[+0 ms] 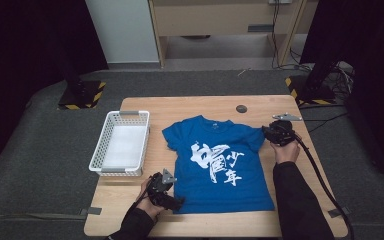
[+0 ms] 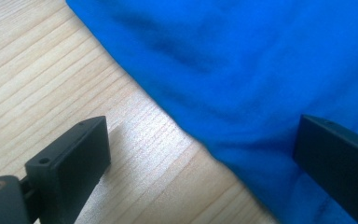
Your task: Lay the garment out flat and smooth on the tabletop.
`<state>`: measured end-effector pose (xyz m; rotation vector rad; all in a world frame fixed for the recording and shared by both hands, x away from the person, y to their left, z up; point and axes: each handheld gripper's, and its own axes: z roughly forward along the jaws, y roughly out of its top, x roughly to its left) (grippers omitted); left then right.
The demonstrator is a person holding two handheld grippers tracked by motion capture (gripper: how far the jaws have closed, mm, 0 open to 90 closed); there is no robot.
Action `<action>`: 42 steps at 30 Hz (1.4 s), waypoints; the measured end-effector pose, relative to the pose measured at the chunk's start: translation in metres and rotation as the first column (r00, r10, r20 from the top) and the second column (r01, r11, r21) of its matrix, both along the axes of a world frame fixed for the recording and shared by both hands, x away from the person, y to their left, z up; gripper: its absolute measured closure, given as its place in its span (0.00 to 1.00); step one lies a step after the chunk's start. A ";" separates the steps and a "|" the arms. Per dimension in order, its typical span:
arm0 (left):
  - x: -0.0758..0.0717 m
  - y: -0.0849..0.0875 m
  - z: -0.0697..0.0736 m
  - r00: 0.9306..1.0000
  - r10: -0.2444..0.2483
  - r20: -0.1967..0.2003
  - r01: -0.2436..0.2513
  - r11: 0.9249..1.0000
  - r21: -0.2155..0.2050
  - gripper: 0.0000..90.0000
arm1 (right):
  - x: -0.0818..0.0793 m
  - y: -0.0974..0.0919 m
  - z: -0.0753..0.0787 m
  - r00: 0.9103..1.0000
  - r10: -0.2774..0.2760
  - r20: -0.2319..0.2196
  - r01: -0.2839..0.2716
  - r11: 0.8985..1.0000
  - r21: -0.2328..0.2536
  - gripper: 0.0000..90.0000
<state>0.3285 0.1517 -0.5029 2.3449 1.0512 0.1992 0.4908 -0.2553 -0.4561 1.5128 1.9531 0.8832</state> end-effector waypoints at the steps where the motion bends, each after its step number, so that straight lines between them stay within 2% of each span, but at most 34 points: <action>1: 0.000 0.000 0.000 1.000 0.001 0.000 -0.001 1.000 0.000 0.03 | -0.001 0.002 0.000 1.000 0.005 0.008 -0.005 1.000 0.004 0.65; 5: 0.000 0.000 0.000 1.000 0.003 0.000 -0.003 1.000 0.000 0.03 | -0.006 0.009 -0.001 0.999 0.018 0.040 -0.018 1.000 0.014 0.53; 7: 0.000 0.000 0.000 1.000 0.004 0.000 -0.004 1.000 0.000 0.03 | -0.008 0.012 0.000 0.997 0.014 0.077 -0.014 1.000 0.005 0.44; 10: 0.000 0.000 0.000 1.000 0.004 0.000 -0.004 1.000 0.000 0.03 | -0.010 0.016 0.003 0.993 0.013 0.114 -0.015 1.000 0.012 0.36; 13: 0.000 0.000 0.000 1.000 0.004 0.000 -0.004 1.000 0.001 0.03 | -0.012 0.019 0.008 0.988 0.021 0.150 -0.024 1.000 0.018 0.31; 15: 0.000 0.000 0.000 1.000 0.005 0.000 -0.005 1.000 0.001 0.03 | -0.012 0.020 0.010 0.987 0.032 0.159 -0.039 0.998 0.042 0.28; 17: 0.000 0.000 0.000 1.000 0.005 0.000 -0.005 1.000 0.001 0.03 | -0.012 0.022 0.009 0.988 0.053 0.148 -0.062 0.996 0.058 0.28; 20: -0.001 -0.001 0.000 1.000 0.006 -0.001 -0.006 1.000 0.001 0.03 | -0.012 0.028 0.001 0.992 0.078 0.102 -0.085 0.994 0.066 0.26; 26: -0.001 -0.001 0.000 1.000 0.006 -0.001 -0.006 1.000 0.001 0.03 | -0.014 0.046 -0.029 0.991 0.133 -0.001 -0.133 0.990 0.043 0.25; 31: -0.001 -0.001 0.000 1.000 0.000 -0.003 0.000 1.000 0.001 0.03 | -0.010 0.052 -0.048 0.990 0.125 -0.060 -0.124 0.992 0.016 0.24; 37: -0.001 0.000 0.001 1.000 -0.008 -0.006 0.008 1.000 0.012 0.03 | -0.004 0.051 -0.060 0.988 0.104 -0.116 -0.104 0.995 0.000 0.23; 42: -0.001 0.001 0.002 1.000 -0.018 -0.011 0.018 1.000 0.022 0.03 | 0.002 0.046 -0.063 0.988 0.082 -0.128 -0.085 0.996 -0.013 0.23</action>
